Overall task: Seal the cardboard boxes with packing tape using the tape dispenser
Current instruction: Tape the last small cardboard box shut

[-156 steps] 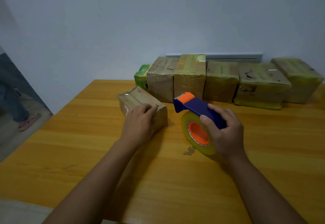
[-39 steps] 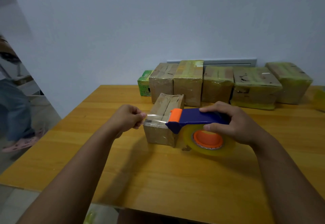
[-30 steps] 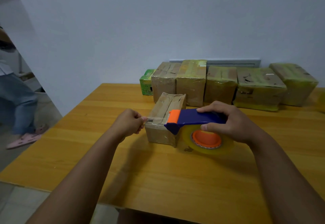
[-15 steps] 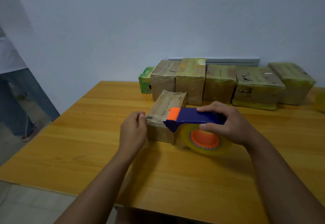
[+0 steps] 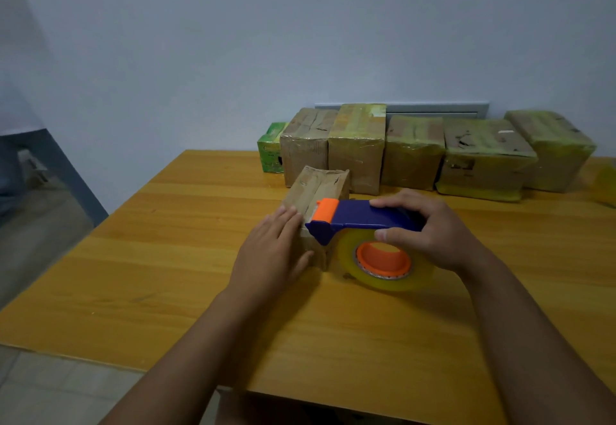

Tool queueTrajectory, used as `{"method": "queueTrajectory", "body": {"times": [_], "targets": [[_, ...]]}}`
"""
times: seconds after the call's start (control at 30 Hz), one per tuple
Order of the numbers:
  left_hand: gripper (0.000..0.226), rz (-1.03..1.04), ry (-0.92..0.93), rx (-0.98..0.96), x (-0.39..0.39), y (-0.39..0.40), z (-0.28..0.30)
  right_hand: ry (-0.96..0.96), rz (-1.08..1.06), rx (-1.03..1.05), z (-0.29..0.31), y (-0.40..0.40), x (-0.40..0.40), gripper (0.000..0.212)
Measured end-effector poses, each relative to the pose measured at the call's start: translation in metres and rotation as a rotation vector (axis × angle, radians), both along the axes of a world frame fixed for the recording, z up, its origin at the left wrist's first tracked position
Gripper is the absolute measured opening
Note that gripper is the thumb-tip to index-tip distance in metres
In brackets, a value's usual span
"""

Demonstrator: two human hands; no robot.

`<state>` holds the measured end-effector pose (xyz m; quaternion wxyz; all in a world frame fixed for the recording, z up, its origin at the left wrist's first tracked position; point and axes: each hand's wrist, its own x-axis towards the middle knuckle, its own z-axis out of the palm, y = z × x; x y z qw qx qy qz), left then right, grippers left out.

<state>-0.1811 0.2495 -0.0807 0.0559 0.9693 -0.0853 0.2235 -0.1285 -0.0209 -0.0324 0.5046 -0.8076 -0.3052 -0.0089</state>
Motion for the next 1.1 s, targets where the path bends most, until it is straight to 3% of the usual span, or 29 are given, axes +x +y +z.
{"method": "queueTrajectory", "body": {"times": [0.33,0.47,0.67,0.97,1.1], "targets": [[0.066,-0.035,-0.142,0.068,0.004,0.0,-0.004,0.02,0.008,0.02,0.001,0.0,0.001,0.044],[0.043,-0.112,-0.212,0.056,0.005,-0.001,-0.008,0.03,0.013,0.025,0.001,0.0,0.003,0.043],[0.031,-0.096,-0.225,0.089,0.012,0.006,-0.011,0.024,0.003,0.02,0.001,0.001,0.001,0.044],[0.032,-0.049,-0.235,0.104,0.012,0.028,-0.007,0.017,-0.048,0.037,-0.006,-0.024,-0.007,0.053],[0.036,-0.022,-0.204,0.087,0.012,0.029,-0.009,0.018,-0.034,-0.002,-0.008,-0.027,-0.008,0.044]]}}
